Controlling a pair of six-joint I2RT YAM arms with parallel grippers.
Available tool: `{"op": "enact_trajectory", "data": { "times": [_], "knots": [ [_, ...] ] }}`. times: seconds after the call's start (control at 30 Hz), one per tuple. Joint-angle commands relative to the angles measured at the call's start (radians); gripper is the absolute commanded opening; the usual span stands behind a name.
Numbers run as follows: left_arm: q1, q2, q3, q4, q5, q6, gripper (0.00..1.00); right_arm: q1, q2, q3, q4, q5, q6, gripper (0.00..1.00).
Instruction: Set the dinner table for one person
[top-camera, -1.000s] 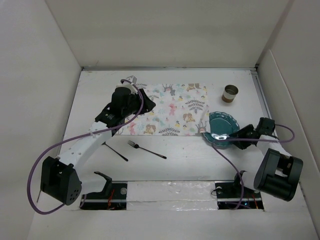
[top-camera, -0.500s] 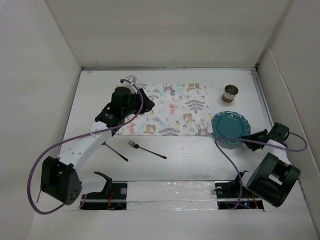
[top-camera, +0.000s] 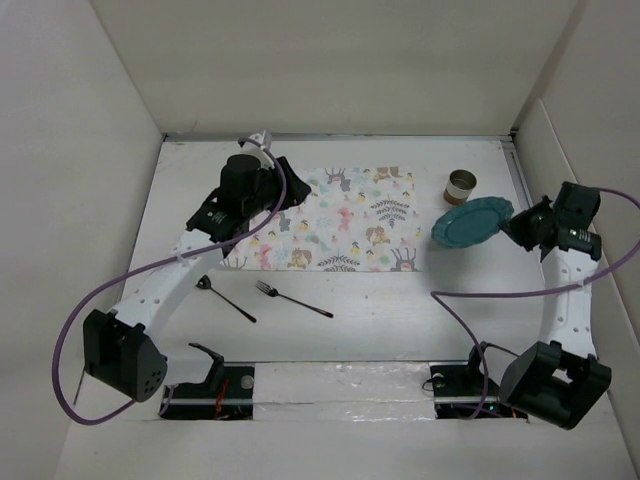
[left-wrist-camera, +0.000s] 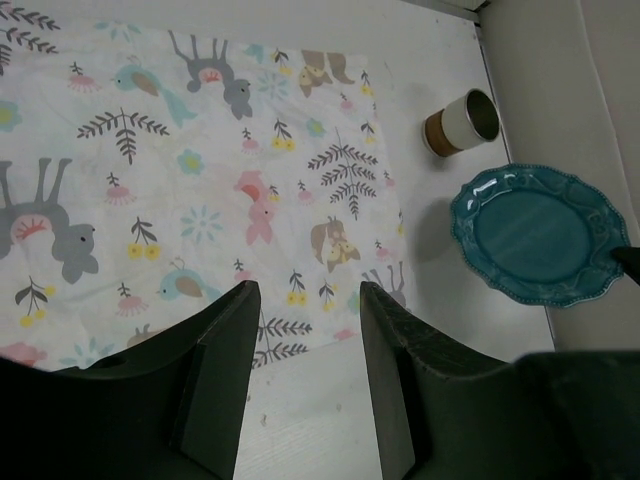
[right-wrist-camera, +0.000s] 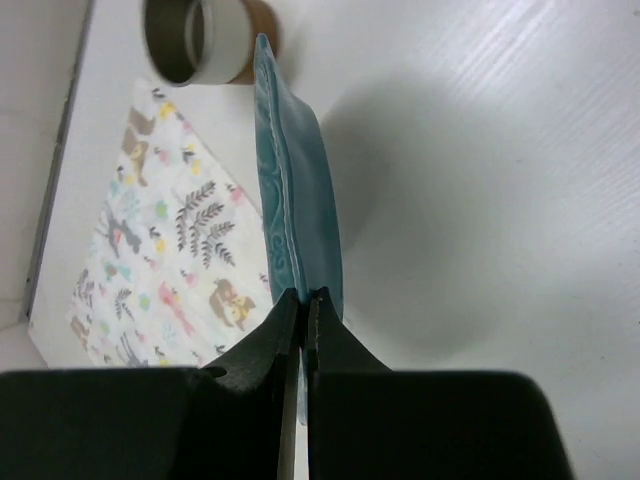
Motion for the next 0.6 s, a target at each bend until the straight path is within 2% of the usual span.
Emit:
{"op": "enact_trajectory", "data": {
  "times": [0.0, 0.17, 0.27, 0.37, 0.4, 0.57],
  "knots": [
    [0.004, -0.001, 0.066, -0.011, -0.018, 0.02, 0.42, 0.057, -0.035, 0.139, -0.012, -0.028, 0.003, 0.0],
    [0.004, -0.007, 0.082, -0.011, -0.036, 0.026, 0.42, 0.18, -0.065, 0.198, -0.061, -0.043, -0.011, 0.0],
    [0.038, -0.005, 0.096, -0.011, -0.036, 0.034, 0.42, 0.255, -0.071, 0.189, -0.003, -0.164, 0.032, 0.0],
    [0.056, -0.004, 0.124, -0.017, -0.036, 0.044, 0.43, 0.341, -0.062, 0.144, 0.213, -0.3, 0.157, 0.0],
    [0.056, -0.001, 0.136, -0.022, -0.044, 0.063, 0.44, 0.42, -0.037, 0.138, 0.328, -0.307, 0.186, 0.0],
    [0.056, -0.005, 0.188, -0.054, -0.07, 0.092, 0.46, 0.606, 0.151, 0.126, 0.649, -0.389, 0.297, 0.0]
  ]
}}
